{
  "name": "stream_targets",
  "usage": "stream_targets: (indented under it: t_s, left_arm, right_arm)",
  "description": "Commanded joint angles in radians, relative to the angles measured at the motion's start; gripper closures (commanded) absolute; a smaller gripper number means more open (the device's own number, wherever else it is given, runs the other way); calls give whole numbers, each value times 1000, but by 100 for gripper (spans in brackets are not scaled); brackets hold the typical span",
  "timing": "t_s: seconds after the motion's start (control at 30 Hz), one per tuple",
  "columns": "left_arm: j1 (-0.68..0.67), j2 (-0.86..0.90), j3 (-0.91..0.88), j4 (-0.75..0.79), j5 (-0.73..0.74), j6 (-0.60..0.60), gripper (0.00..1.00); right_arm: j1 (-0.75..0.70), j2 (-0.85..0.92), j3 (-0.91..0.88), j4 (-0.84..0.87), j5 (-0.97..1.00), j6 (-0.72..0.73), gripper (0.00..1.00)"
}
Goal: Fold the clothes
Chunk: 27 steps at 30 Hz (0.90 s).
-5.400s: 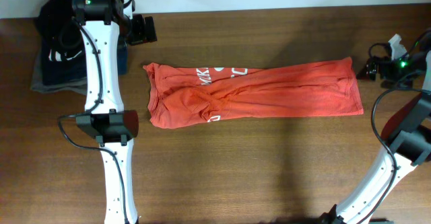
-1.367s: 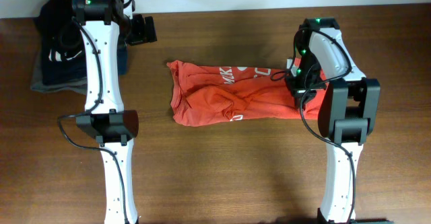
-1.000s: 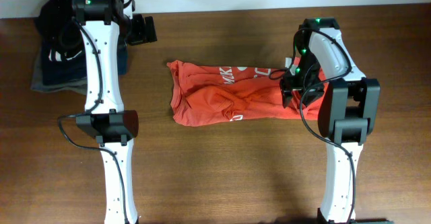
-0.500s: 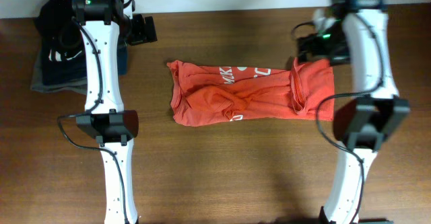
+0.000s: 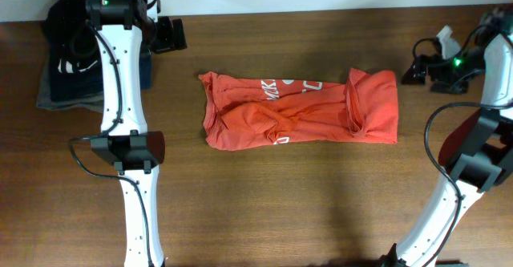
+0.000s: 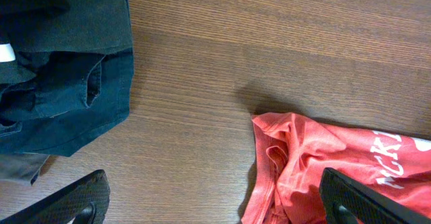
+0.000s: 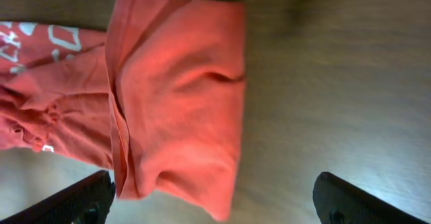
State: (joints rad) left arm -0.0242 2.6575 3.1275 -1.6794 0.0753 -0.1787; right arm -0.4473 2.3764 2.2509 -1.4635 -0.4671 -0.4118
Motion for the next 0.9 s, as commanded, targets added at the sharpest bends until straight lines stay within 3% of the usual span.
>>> stream_targets:
  t_s: [0.0,0.33,0.87]
  left_arm:
    - [0,-8,-4,2,8,13,1]
    - [0,-8,-4,-8,8,13,1]
    - [0,-8,-4,-8,8,13,1]
  right_arm:
    - [18,11,-79,55,-102,-71,1]
    - [19,11,-256,234,-105,-71,1]
    - [34,68,-270,230,-203,-97,1]
